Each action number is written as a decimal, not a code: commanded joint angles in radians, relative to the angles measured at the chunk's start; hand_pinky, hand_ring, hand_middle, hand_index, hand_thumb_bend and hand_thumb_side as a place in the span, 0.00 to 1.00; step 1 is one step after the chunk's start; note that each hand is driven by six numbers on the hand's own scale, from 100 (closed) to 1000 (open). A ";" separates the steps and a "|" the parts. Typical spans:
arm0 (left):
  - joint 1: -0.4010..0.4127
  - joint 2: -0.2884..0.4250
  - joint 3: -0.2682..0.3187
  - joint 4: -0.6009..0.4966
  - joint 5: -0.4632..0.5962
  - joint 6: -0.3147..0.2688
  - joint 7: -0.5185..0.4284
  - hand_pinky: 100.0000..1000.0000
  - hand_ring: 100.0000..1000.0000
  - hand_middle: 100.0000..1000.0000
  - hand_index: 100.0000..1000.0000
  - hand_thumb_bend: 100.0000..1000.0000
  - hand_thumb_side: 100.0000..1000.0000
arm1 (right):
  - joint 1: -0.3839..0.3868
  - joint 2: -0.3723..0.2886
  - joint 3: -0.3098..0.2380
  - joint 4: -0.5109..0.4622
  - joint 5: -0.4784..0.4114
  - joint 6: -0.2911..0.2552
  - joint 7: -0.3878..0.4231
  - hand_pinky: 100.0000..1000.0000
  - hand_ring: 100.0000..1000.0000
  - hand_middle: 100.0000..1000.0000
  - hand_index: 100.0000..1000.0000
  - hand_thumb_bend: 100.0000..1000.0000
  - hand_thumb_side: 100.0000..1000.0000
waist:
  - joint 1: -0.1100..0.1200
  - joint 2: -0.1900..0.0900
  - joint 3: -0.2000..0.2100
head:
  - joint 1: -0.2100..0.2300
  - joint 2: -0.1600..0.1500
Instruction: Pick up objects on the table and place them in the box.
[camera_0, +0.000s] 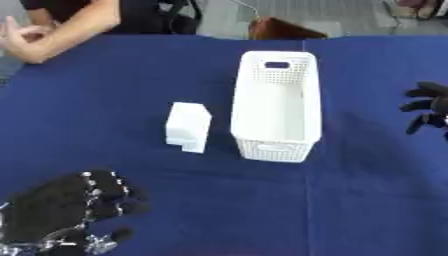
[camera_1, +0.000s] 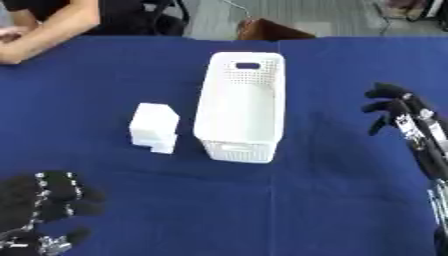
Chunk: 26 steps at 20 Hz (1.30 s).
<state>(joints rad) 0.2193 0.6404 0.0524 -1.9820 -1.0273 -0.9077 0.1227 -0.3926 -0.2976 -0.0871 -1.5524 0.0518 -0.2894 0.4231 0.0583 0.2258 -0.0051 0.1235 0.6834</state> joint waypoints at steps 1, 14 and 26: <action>0.001 0.040 -0.002 -0.018 -0.033 0.001 0.034 0.55 0.55 0.69 0.82 0.15 0.07 | -0.008 -0.023 -0.003 -0.011 0.002 0.001 0.002 0.39 0.67 0.74 0.89 0.00 0.84 | -0.002 -0.019 -0.001 | -0.006 -0.004; -0.078 0.344 0.026 -0.018 0.099 0.005 0.133 0.75 0.68 0.74 0.83 0.32 0.16 | 0.001 -0.029 0.001 -0.001 0.007 0.000 0.006 0.39 0.67 0.74 0.89 0.00 0.84 | 0.007 -0.040 0.006 | -0.004 0.005; -0.160 0.436 0.021 -0.018 0.293 0.054 -0.069 0.81 0.74 0.78 0.89 0.34 0.19 | 0.006 -0.036 0.004 0.006 0.008 -0.001 0.012 0.39 0.67 0.74 0.89 0.00 0.84 | 0.018 -0.041 0.003 | -0.006 0.009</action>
<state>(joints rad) 0.0691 1.0275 0.0614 -1.9874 -0.7566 -0.8561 0.0703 -0.3832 -0.3110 -0.0809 -1.5341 0.0566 -0.2897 0.4318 0.0752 0.1991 -0.0038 0.1235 0.6920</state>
